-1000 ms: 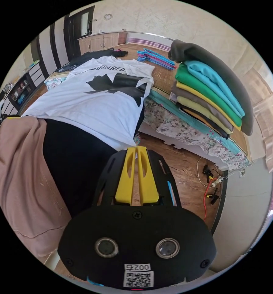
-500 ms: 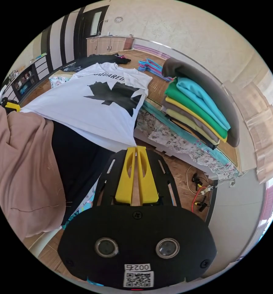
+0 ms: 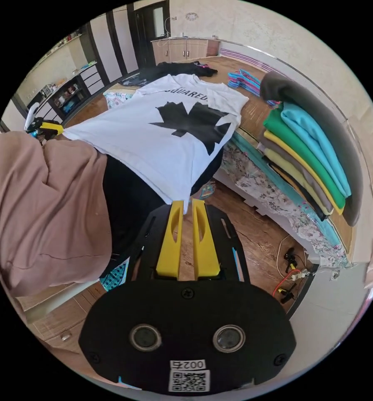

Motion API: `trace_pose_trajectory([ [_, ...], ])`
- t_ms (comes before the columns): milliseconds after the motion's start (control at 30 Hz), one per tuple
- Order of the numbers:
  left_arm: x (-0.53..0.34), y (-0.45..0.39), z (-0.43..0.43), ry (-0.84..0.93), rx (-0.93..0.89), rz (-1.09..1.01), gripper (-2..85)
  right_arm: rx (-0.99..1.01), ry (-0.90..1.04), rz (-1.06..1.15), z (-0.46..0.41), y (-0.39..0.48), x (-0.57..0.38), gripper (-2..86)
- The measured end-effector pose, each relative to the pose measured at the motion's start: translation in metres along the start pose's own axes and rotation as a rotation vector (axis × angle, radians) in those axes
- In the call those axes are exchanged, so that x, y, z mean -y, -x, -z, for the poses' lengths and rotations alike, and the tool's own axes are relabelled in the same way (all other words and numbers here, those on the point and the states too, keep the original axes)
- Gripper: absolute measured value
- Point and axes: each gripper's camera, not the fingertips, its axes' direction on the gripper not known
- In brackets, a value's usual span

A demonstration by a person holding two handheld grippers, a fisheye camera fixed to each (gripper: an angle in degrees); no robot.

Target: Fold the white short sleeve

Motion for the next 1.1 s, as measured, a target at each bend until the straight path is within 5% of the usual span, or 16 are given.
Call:
trace_pose_trajectory([
  [633,0.044,-0.015,0.072,0.117,0.058,-0.122,-1.0,0.371,-0.252,0.918,-0.022,0.263,0.185,13.5],
  [833,0.054,-0.017,0.090,0.134,0.054,-0.121,-1.0,0.228,-0.249,0.910,-0.044,0.311,0.198,13.0],
  [1100,0.047,-0.023,0.102,0.120,0.008,-0.115,-0.8,0.186,-0.326,0.853,-0.040,0.322,0.203,1.0],
])
